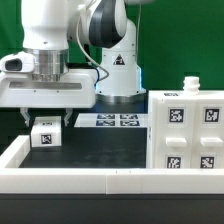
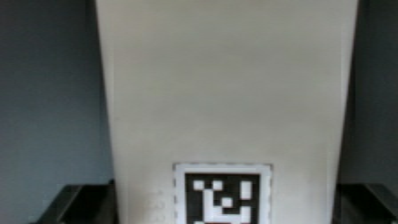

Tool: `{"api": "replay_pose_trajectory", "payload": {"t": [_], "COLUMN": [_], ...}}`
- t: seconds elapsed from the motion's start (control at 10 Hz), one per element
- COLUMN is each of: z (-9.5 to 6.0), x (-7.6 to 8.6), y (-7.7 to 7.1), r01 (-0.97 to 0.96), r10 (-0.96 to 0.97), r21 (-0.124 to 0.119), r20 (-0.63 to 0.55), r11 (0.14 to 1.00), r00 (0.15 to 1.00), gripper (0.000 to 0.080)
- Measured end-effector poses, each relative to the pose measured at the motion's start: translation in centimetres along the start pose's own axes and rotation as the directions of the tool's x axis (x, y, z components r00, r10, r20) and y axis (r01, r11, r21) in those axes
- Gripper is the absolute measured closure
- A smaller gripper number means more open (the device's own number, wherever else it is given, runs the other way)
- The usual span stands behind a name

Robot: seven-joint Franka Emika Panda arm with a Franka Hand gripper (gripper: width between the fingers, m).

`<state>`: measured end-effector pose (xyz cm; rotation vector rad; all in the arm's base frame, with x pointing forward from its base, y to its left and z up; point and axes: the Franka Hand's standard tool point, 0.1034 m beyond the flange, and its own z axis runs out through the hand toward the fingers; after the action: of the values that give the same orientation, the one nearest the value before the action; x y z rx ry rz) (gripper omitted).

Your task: Assemble cabinet

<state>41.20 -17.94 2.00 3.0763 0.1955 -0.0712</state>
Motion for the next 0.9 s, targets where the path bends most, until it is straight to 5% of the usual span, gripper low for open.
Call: {"api": "replay_pose_trajectory", "payload": {"t": [0.4,0.9], "z": [-0.7,-8.1], "x": [0.3,3.2], "y": [-0.1,-4.0], "r01": [0.01,0.025], "r10": [-0.01,-0.023], "r21": [-0.001,0.037], "r20": [-0.011,-0.065], "r11": [1.0,0.999], "r00": [1.0,0.998], "gripper": [0.0242,0.0241]}}
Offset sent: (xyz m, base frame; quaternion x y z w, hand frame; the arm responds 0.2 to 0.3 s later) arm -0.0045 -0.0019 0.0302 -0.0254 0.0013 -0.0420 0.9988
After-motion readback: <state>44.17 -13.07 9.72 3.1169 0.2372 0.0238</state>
